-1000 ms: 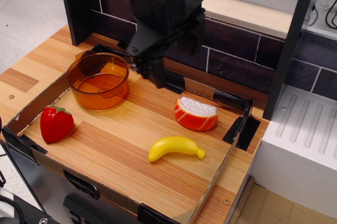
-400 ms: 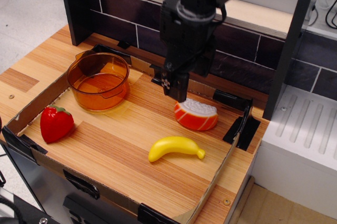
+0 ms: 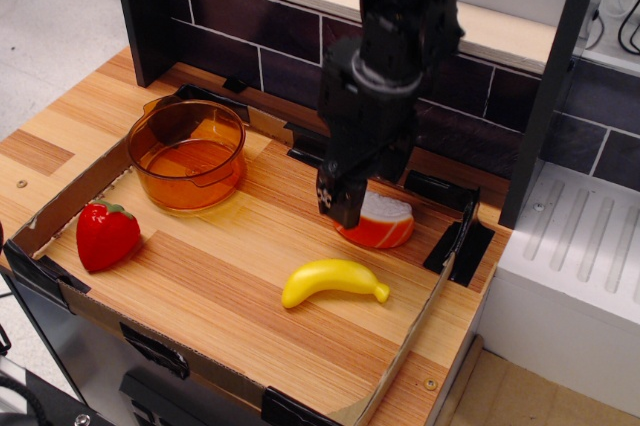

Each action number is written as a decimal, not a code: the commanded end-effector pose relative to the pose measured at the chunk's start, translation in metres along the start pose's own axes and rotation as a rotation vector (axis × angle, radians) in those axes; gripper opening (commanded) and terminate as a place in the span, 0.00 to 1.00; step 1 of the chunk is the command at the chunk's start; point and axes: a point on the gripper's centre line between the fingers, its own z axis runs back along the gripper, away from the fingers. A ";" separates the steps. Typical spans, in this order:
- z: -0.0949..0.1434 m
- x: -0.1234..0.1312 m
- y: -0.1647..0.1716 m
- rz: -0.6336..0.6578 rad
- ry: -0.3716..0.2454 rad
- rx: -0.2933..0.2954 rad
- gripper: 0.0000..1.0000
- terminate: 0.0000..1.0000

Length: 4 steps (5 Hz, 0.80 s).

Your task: Put sushi in pot

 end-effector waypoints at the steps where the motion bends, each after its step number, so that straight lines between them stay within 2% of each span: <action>1: -0.009 0.007 -0.002 -0.003 -0.011 -0.020 1.00 0.00; 2: -0.009 0.005 -0.004 0.003 -0.005 -0.032 0.00 0.00; 3: -0.004 0.004 -0.001 0.000 0.003 -0.034 0.00 0.00; 4: 0.019 0.010 0.001 0.006 -0.007 -0.083 0.00 0.00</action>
